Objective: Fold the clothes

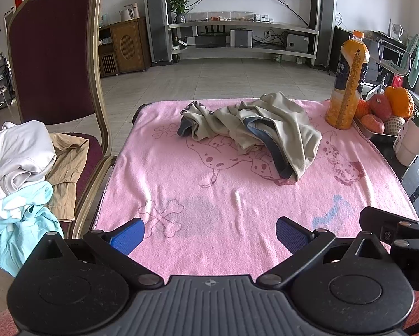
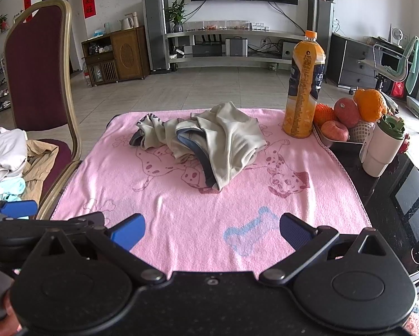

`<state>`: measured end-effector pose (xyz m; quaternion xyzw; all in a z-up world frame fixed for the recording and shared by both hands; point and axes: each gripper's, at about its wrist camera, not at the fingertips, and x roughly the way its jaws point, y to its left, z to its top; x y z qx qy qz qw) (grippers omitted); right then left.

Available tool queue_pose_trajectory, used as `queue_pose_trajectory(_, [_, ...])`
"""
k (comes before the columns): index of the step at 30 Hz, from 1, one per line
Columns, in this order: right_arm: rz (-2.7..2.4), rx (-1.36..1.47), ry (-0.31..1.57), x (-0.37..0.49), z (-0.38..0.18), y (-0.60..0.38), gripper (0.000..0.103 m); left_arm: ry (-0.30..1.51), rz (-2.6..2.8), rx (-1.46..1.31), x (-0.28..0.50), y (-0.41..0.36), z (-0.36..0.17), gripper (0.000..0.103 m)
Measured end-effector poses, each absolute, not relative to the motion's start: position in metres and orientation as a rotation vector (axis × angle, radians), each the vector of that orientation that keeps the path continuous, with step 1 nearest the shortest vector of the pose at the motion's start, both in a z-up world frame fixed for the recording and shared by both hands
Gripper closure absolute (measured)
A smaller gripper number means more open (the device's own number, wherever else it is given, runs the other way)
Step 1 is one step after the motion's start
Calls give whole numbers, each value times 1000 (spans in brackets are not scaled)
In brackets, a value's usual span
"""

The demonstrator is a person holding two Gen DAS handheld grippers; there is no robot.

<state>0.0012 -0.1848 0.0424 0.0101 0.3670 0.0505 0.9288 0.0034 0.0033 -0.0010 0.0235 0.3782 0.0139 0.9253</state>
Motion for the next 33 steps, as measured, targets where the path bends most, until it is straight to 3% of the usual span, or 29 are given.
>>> queue_pose_trajectory(21, [91,14,759,10,41,-188,0,803,21,43,15,11,-7,1])
queue_pose_trajectory(26, [89,56,705,34,57,-207,0,792,62,33,36,31,-1,2])
queue_pose_trajectory(29, [122,79,683,56,66,-214,0,776,39,21,52,41,5,7])
queue_pose_trajectory(33, [181,122,744,99,61,-211,0,735,52,1,77,51,7,5])
